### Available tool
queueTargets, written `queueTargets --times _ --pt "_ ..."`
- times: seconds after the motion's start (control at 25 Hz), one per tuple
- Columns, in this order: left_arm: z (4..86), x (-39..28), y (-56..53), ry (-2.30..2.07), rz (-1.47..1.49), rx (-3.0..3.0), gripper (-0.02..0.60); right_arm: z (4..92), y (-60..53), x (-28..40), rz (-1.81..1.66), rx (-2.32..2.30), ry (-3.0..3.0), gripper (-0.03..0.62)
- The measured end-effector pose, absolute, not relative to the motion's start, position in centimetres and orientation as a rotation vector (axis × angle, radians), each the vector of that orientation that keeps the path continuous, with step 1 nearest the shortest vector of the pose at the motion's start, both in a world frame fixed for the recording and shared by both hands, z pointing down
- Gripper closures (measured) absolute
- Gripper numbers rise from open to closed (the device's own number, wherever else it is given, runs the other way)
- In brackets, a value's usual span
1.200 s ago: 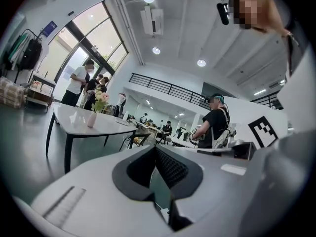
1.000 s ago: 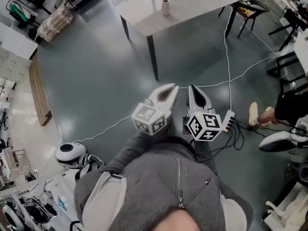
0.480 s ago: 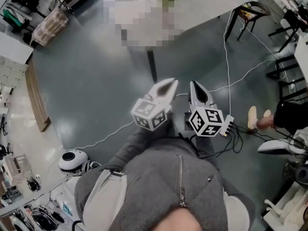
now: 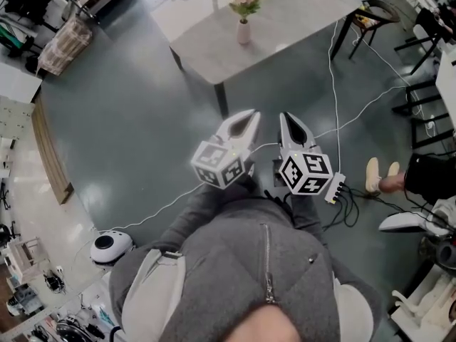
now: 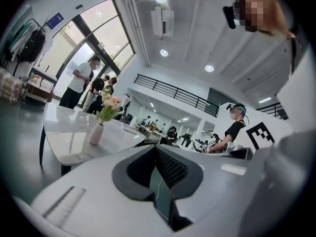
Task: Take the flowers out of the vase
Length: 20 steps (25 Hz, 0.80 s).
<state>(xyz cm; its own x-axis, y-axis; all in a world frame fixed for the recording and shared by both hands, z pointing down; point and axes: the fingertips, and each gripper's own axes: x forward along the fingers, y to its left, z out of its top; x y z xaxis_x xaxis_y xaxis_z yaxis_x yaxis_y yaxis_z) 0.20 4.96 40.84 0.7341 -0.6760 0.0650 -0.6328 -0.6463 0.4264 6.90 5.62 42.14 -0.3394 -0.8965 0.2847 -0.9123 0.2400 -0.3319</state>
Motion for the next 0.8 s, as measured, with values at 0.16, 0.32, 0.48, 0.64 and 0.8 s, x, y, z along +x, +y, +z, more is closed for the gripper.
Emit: queueTargets --times 0.16,0.32,0.48,0.64,0.8 --pt "41.1 0.0 3.2 -0.979 -0.125 2.518 0.572 42.3 3.6 6.6 0.706 1.799 -2.434 0.591" --pt "41.5 -0.2 1.3 -0.957 -0.113 2.522 0.572 43.0 1.6 6.2 0.721 1.805 -2.42 0.591" --pt "41.9 -0.3 -0.5 -0.951 -0.108 2.521 0.572 43.3 -0.2 6.0 0.712 1.814 -2.416 0.591" --pt "41.6 -0.2 -2.1 -0.957 -0.108 2.538 0.572 43.2 -1.5 6.2 0.695 1.821 -2.409 0.591" --pt "41.2 -0.1 -4.7 -0.986 -0.104 2.558 0.572 42.3 -2.9 6.3 0.663 1.83 -2.412 0.591"
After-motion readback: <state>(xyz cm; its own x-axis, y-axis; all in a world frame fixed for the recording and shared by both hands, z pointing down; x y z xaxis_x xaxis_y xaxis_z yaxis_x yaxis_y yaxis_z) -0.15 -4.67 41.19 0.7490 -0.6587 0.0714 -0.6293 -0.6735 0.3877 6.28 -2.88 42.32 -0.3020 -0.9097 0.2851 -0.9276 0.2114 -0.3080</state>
